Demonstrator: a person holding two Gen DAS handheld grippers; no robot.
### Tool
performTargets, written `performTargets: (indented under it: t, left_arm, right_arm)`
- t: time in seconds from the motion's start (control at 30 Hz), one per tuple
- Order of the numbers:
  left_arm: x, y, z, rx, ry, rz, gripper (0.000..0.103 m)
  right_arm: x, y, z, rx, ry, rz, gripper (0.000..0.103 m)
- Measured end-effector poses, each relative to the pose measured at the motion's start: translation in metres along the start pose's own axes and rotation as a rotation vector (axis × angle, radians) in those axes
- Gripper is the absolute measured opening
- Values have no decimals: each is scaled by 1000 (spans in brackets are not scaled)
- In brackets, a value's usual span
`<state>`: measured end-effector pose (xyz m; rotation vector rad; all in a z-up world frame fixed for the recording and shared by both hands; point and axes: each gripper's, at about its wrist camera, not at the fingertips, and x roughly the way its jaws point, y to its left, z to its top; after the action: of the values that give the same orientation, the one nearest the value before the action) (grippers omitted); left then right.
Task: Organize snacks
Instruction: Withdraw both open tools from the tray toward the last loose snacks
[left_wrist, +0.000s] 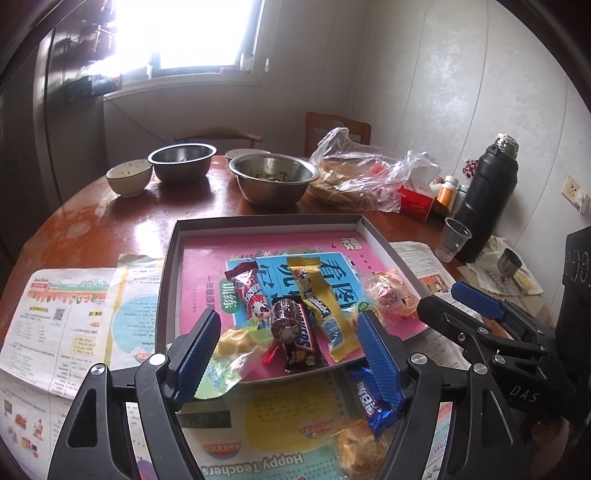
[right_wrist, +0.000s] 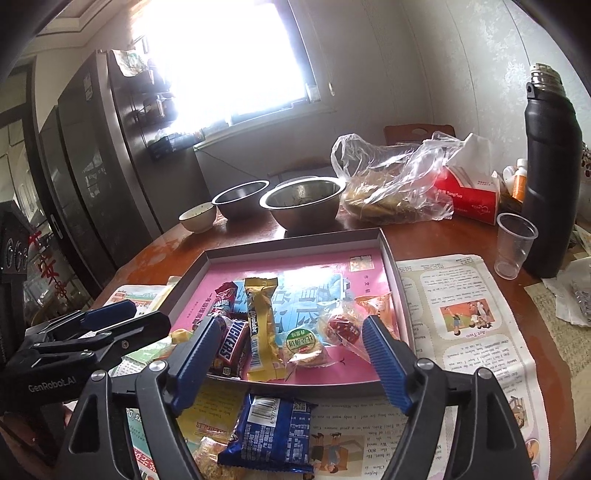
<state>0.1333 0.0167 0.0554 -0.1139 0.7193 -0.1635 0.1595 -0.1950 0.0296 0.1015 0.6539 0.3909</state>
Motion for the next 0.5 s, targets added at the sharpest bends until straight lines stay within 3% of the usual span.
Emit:
performTargets:
  t: [0.5]
  left_arm:
    - [-19, -3, -12, 16, 11, 19, 78]
  right_arm:
    - [-22, -3, -4, 0, -19, 11, 82]
